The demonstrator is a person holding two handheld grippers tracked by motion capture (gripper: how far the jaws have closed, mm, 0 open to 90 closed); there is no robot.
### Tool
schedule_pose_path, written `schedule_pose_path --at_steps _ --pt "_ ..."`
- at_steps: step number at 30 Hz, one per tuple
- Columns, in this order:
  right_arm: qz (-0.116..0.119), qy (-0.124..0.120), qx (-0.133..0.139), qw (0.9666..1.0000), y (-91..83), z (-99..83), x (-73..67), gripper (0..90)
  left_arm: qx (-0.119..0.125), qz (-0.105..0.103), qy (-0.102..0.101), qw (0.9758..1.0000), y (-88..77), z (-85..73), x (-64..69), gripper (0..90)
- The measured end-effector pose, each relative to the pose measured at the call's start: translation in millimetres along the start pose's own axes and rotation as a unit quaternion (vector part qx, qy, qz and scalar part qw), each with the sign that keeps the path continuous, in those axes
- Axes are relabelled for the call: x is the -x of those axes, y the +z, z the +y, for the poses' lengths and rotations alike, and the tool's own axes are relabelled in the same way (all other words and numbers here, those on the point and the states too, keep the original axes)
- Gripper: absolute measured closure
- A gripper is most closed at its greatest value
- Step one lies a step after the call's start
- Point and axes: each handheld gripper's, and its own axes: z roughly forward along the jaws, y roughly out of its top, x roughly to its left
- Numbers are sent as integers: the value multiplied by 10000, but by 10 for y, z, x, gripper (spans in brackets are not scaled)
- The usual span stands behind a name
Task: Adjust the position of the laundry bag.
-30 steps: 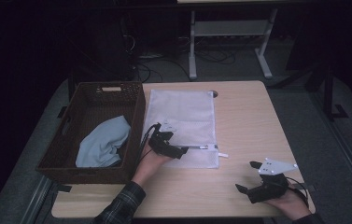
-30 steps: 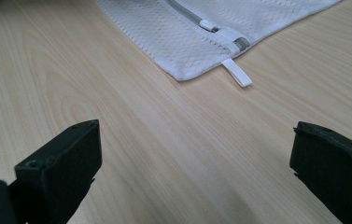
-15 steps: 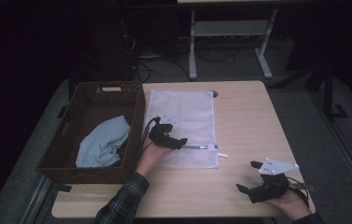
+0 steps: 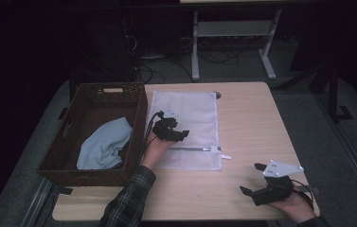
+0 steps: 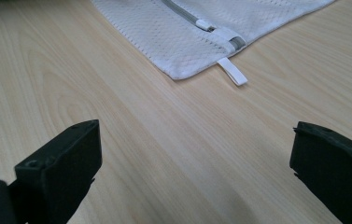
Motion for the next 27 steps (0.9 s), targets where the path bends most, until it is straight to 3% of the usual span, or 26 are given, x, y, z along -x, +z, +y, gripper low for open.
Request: schedule_pose_path --at_steps 3,10,17,23,27 --pt "-4 4 2 10000 -3 0 -2 19 -18 85 -46 10000 45 34 -37 455" --pt "4 13 18 10000 -4 2 -1 19 -68 231 3 9997 149 82 -90 603" --pt "6 17 29 10000 -8 4 -6 19 -12 309 -171 9994 232 145 -163 782" --pt "9 18 51 10000 -12 3 0 19 -139 315 -225 9992 292 167 -194 890" --pt "9 12 56 10000 -13 2 0 19 -239 299 -249 9990 338 171 -215 900"
